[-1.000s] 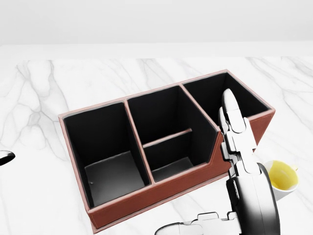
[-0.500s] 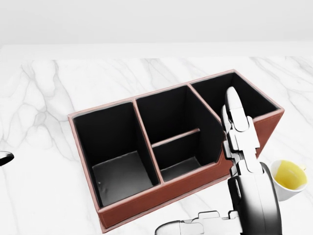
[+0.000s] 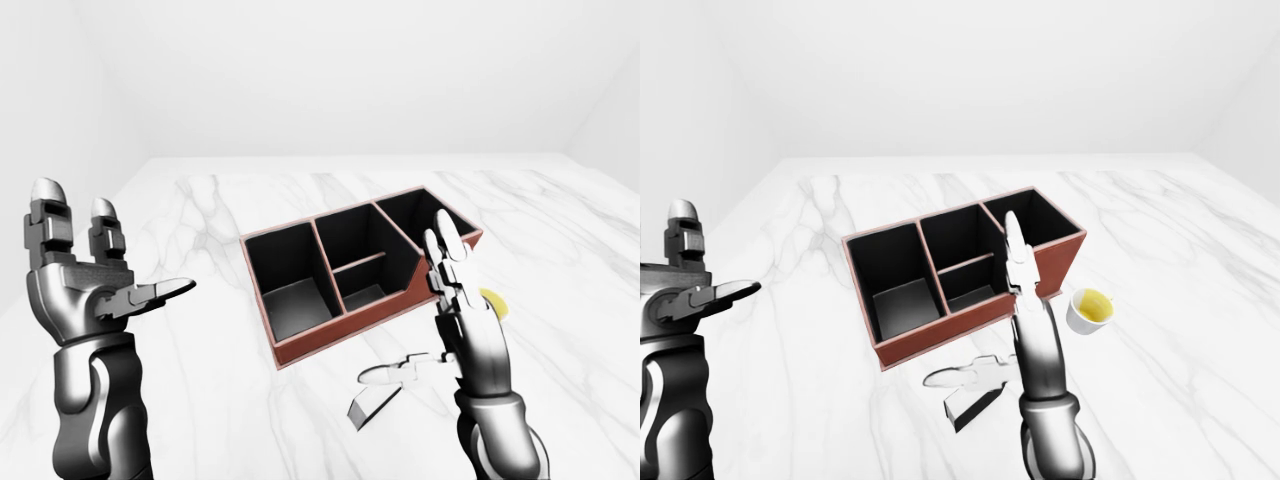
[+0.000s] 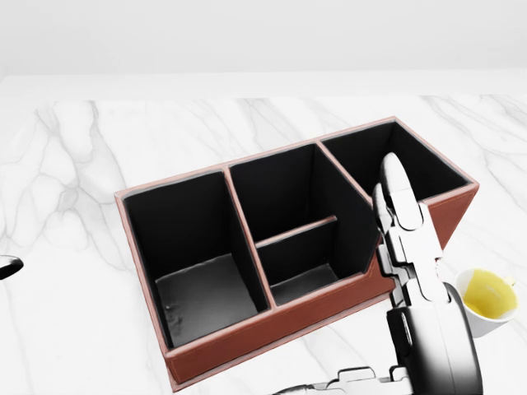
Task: Pick up the book and place it in the front compartment of the caddy.
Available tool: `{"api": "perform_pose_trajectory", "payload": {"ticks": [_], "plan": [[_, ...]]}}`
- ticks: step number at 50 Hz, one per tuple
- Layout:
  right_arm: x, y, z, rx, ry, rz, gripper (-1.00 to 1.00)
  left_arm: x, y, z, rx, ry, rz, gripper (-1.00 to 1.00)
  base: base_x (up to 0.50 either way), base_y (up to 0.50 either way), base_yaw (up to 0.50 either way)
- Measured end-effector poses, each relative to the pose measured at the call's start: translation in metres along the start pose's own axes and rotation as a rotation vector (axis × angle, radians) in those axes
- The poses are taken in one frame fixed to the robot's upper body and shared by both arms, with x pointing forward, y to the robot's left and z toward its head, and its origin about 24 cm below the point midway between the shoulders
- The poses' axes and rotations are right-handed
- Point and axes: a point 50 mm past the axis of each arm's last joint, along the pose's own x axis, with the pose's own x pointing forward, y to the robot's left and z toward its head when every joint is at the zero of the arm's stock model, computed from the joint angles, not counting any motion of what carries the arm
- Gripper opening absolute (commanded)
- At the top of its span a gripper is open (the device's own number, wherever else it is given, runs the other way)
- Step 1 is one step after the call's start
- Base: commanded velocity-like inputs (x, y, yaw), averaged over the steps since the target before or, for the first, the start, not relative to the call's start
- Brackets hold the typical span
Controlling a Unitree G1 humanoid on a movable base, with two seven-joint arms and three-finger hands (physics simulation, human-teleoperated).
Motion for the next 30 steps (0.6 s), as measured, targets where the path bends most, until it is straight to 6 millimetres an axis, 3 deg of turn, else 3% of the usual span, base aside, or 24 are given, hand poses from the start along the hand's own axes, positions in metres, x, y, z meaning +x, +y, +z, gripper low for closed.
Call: {"api": "perform_pose_trajectory", "payload": {"ticks": [16, 30], "plan": [[-0.014, -0.015, 0.028, -0.096, -0.068, 0.037, 0.98, -0.001, 0.0, 0.002, -0.001, -0.01, -0.002, 1.0, 0.0, 0.0, 0.0], [-0.018, -0.018, 0.032, -0.169, -0.057, 0.095, 0.98, -0.001, -0.001, 0.001, 0.003, -0.003, -0.003, 1.0, 0.0, 0.0, 0.0]]}}
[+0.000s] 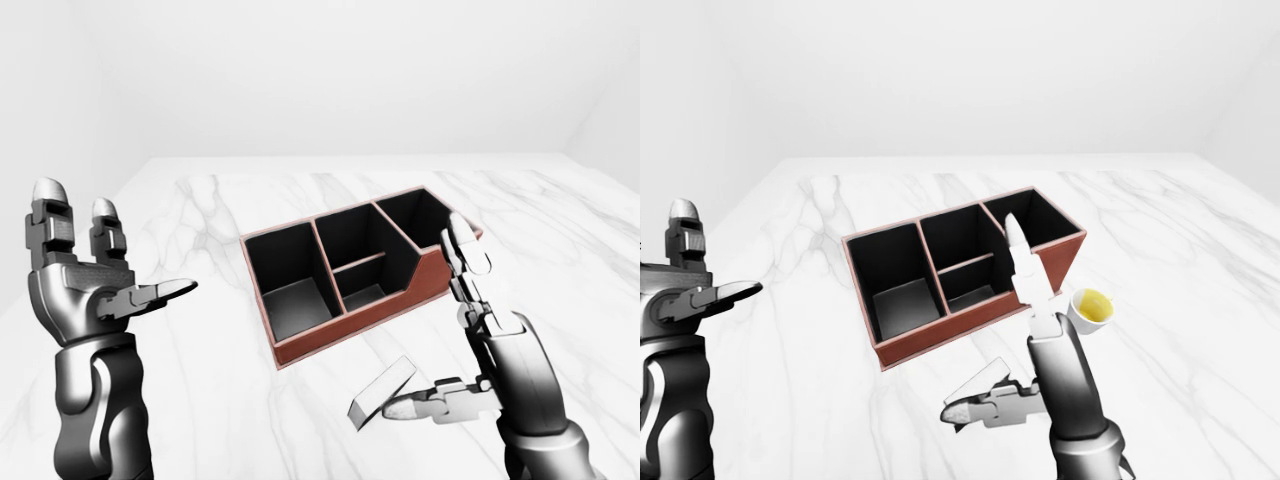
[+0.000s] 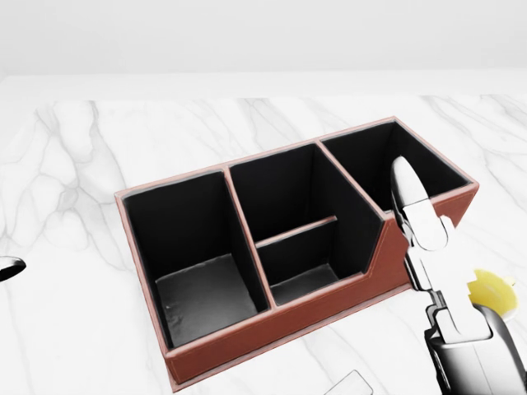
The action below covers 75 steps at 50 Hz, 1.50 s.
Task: Pick up the book and place it in the front compartment of the caddy.
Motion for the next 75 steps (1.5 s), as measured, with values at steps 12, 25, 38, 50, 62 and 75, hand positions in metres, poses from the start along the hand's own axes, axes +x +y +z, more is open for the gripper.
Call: {"api": "perform_pose_trajectory", "payload": {"ticks": [12, 25, 38, 50, 62, 75], "plan": [[-0.007, -0.004, -0.006, -0.062, 0.069, 0.041, 0.98, -0.001, -0.001, -0.002, 0.005, 0.008, -0.002, 1.0, 0.0, 0.0, 0.0], [-0.015, -0.004, -0.008, -0.093, 0.132, 0.069, 0.98, -0.001, -0.002, -0.002, 0.007, 0.007, -0.003, 1.0, 0.0, 0.0, 0.0], [-0.022, 0.004, -0.01, -0.103, 0.176, 0.126, 0.98, -0.002, -0.003, -0.002, 0.009, 0.008, -0.005, 1.0, 0.0, 0.0, 0.0], [-0.026, 0.009, -0.015, -0.113, 0.213, 0.18, 0.98, -0.002, -0.003, -0.005, 0.012, 0.016, -0.006, 1.0, 0.0, 0.0, 0.0], [-0.031, 0.013, -0.024, -0.123, 0.265, 0.228, 0.98, -0.001, -0.004, -0.007, 0.015, 0.024, -0.008, 1.0, 0.0, 0.0, 0.0], [-0.039, 0.011, -0.039, -0.145, 0.364, 0.258, 0.98, -0.002, -0.004, -0.009, 0.017, 0.031, -0.009, 1.0, 0.0, 0.0, 0.0]]}}
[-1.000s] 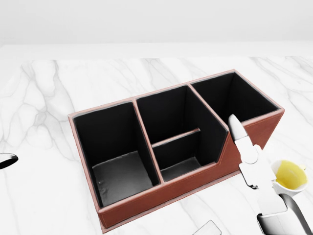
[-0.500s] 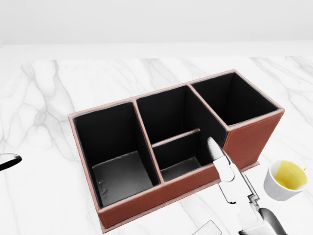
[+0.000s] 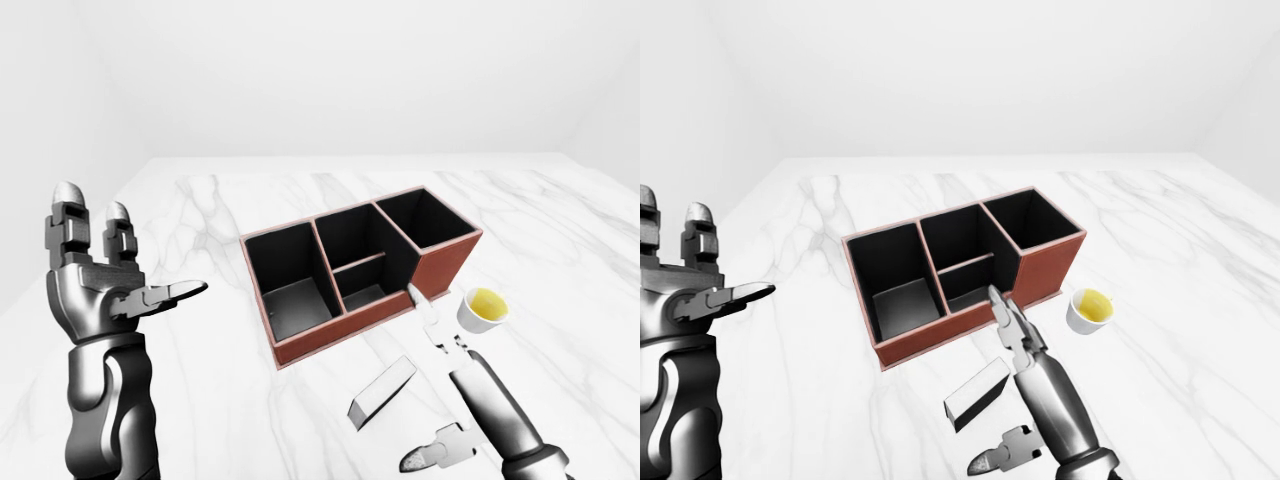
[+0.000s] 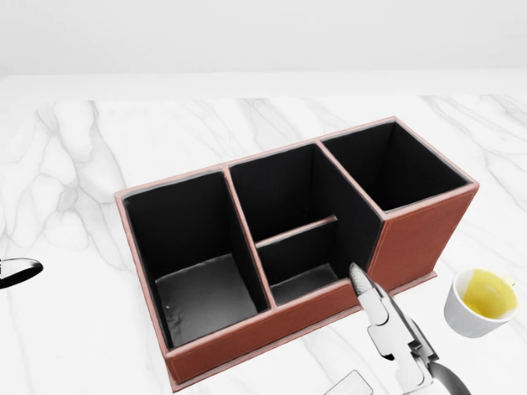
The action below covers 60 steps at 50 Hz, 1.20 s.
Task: Pick up the book and place it in the front compartment of the caddy.
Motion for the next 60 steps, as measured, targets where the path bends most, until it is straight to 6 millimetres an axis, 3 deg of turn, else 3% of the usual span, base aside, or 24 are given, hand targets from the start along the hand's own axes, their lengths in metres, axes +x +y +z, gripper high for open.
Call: {"api": "perform_pose_trajectory", "payload": {"ticks": [25, 60], "plan": [[-0.004, -0.005, -0.02, -0.089, 0.165, 0.055, 0.98, -0.001, 0.0, -0.001, 0.001, 0.004, -0.002, 1.0, 0.0, 0.0, 0.0], [0.004, -0.012, -0.027, -0.254, 0.273, 0.074, 0.98, -0.002, -0.001, 0.0, 0.001, 0.0, -0.004, 1.0, 0.0, 0.0, 0.0]]}}
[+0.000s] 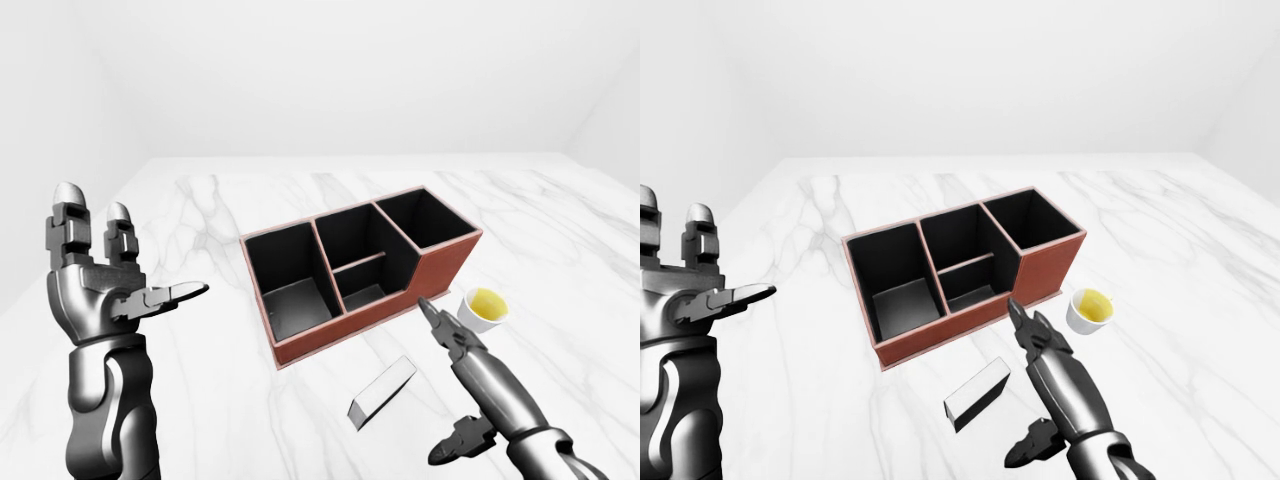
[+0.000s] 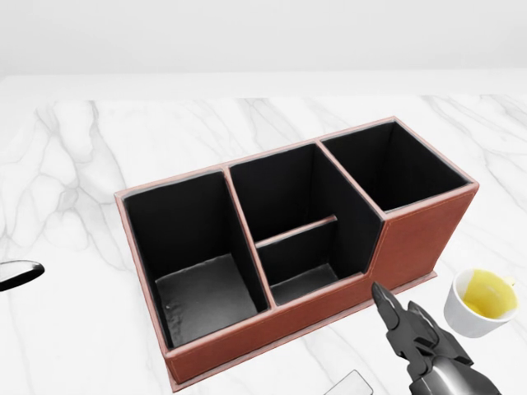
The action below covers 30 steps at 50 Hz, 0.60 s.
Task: Pick up the book and place it in the front compartment of the caddy.
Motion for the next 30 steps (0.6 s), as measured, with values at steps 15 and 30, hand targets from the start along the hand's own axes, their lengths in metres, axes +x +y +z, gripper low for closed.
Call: {"api": "perform_pose_trajectory", "payload": {"ticks": [15, 30], "plan": [[0.01, 0.003, 0.0, -0.067, 0.022, 0.018, 0.98, 0.0, 0.0, 0.0, 0.001, 0.001, -0.001, 1.0, 0.0, 0.0, 0.0], [0.021, 0.006, 0.004, -0.149, 0.009, 0.04, 0.98, 0.0, 0.0, 0.001, 0.0, -0.002, -0.001, 1.0, 0.0, 0.0, 0.0]]}}
